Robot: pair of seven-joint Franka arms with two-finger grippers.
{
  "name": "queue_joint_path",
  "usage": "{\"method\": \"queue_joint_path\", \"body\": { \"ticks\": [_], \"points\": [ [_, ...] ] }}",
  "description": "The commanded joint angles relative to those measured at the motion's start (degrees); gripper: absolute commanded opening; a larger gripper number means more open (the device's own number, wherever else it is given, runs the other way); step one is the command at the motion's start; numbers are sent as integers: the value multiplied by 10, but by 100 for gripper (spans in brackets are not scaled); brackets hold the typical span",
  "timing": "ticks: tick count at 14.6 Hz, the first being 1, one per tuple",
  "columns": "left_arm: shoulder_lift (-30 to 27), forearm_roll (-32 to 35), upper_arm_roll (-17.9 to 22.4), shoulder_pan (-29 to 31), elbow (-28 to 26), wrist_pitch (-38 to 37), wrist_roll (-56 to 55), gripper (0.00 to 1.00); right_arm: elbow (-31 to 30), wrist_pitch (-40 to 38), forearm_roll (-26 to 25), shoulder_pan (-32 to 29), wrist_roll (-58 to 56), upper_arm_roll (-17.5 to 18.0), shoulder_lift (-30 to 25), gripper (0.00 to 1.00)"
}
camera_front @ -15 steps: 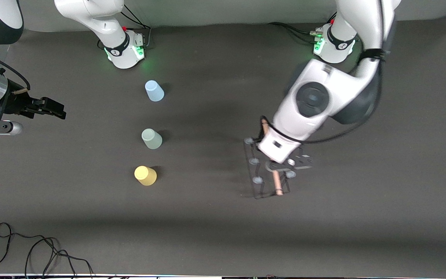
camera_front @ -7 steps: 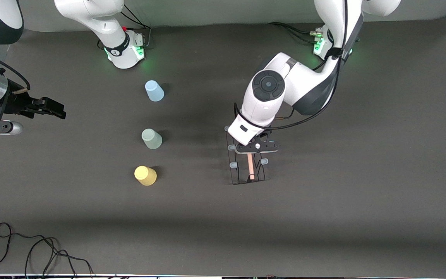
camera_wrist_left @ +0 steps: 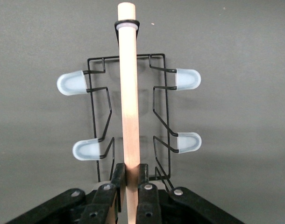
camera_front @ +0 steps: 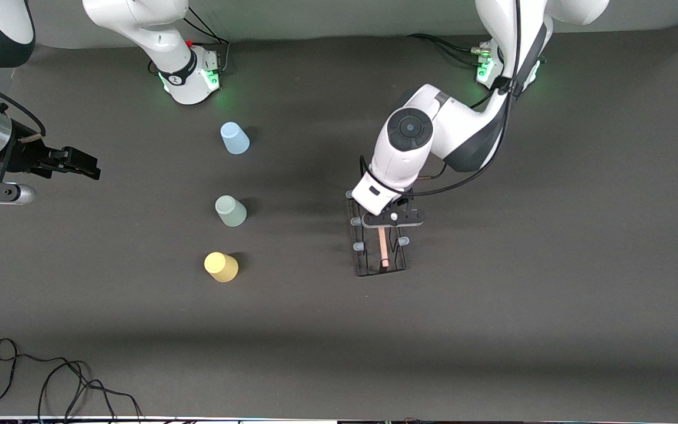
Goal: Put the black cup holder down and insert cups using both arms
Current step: 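Lower the holder onto the table middle with the left gripper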
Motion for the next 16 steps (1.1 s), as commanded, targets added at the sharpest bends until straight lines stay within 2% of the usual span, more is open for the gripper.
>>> {"method": "queue_joint_path", "body": {
  "ticks": [1, 6, 11, 16],
  "points": [
    [-43, -4, 6, -9, -33, 7, 3, 0, 13, -10, -10, 3, -1, -2, 5, 100],
    [-38, -5, -1, -11, -34, 14, 17, 0, 11, -26, -2, 5, 27, 2, 1, 100],
    [-37, -6, -5, -12, -39, 14, 33, 0, -6, -19, -1, 56, 92, 1, 13, 100],
    [-21, -6, -5, -17, -37, 12, 27, 0, -14, -10, -2, 61, 94, 1, 24, 100]
  ]
}}
